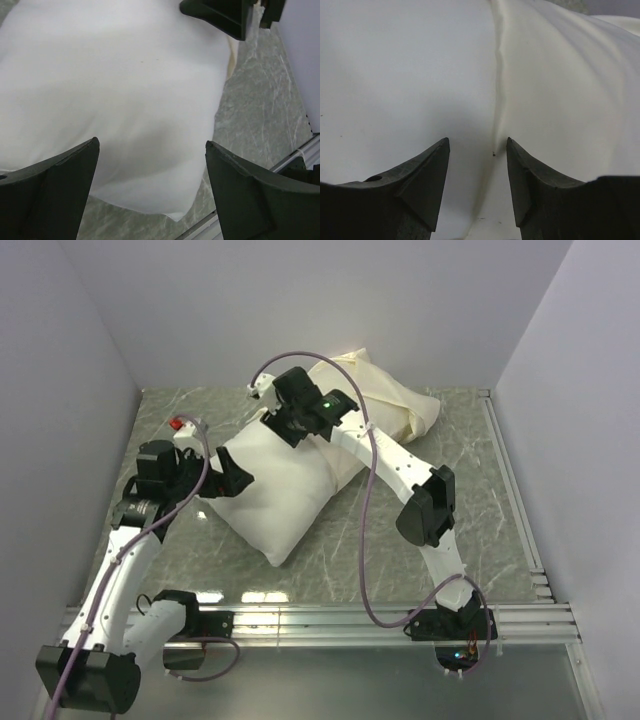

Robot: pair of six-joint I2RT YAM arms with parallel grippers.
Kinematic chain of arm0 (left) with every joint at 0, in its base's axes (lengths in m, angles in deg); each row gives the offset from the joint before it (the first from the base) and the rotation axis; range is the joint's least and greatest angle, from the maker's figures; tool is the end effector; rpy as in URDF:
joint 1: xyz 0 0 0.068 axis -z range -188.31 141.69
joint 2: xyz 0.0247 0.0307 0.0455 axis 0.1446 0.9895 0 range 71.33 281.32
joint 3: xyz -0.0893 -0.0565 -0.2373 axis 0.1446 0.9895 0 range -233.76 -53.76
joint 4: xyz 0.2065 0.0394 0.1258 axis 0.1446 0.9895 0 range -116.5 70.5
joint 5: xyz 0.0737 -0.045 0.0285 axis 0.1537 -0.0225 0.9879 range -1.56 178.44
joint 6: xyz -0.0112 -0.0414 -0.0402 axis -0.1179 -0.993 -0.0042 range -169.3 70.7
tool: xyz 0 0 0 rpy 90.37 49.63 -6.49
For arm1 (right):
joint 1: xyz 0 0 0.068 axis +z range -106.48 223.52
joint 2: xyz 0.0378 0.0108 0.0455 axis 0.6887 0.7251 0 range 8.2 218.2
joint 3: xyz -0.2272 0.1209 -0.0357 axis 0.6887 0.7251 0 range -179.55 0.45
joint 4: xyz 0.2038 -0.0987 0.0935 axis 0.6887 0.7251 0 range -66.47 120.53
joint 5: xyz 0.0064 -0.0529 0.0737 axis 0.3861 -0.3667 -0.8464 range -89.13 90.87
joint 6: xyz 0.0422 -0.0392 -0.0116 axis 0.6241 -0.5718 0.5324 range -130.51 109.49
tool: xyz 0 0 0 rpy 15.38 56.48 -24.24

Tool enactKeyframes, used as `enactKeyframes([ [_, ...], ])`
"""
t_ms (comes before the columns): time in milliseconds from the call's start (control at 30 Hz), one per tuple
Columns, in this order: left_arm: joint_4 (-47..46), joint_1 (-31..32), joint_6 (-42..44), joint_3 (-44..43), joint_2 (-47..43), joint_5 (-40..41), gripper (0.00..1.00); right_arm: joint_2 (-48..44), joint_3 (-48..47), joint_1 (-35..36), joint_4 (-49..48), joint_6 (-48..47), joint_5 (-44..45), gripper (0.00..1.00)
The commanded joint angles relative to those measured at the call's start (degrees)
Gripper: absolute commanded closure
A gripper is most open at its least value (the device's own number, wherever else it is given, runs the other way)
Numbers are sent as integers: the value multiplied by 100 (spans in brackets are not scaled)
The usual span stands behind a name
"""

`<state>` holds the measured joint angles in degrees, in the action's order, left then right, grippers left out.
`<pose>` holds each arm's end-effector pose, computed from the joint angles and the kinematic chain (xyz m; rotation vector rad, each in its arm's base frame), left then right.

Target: Put the pillow into the pillowcase

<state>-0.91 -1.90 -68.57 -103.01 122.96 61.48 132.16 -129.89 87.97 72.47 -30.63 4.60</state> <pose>0.1897 -0.0406 0.3078 0.0646 2.0865 -0.7589 0.3340 0.3236 0.3274 -1.2087 1.9754 0.1406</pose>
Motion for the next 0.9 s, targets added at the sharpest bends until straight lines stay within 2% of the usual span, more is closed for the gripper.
enactKeyframes([
  [0, 114, -245, 134, -84, 4, 50, 6, 92, -141, 64, -131, -316, 829, 43],
  [133, -27, -307, 239, 56, -118, -37, 6, 277, -246, 73, -202, -361, 1288, 46],
  [233, -254, -334, 125, 310, -233, -160, 7, 278, -246, 73, -219, -379, 1306, 57],
  [267, -325, -334, 73, 450, -233, -152, 7, 269, -255, 73, -219, -379, 1297, 74],
  [300, -396, -325, 55, 495, -250, -143, 9, 251, -246, 73, -236, -387, 1297, 87],
  [333, -553, -334, 63, 531, -225, -65, 11, 208, -246, 73, -237, -361, 1262, 96],
  [367, -650, -334, 116, 601, -224, -46, 12, 173, -246, 73, -228, -352, 1227, 100],
  [400, -790, -334, 229, 645, -233, -98, 12, 146, -263, 90, -176, -335, 1183, 100],
  [433, -931, -334, 431, 689, -285, -664, 14, 68, -272, 99, -140, -309, 1061, 100],
  [500, -1598, -316, 1650, 1004, -504, -1230, 12, -82, -281, 117, -70, -256, 911, 100],
  [533, -1861, -282, 2150, 1171, -827, -1198, 4, -126, -281, 143, -44, -221, 815, 100],
  [567, -2290, -272, 3138, 1529, -918, -1145, 3, -161, -272, 152, -17, -186, 683, 100],
  [667, -2093, -264, 4804, 1682, -691, -1075, 1, -214, -325, 178, 132, -54, 463, 100],
  [767, -1645, -264, 5239, 1307, 134, -1048, 1, -311, -273, 178, 229, 34, 68, 100],
  [867, -2073, -36, 4916, 1129, 793, -830, 1, -320, -334, 214, 317, 61, -205, 100],
])
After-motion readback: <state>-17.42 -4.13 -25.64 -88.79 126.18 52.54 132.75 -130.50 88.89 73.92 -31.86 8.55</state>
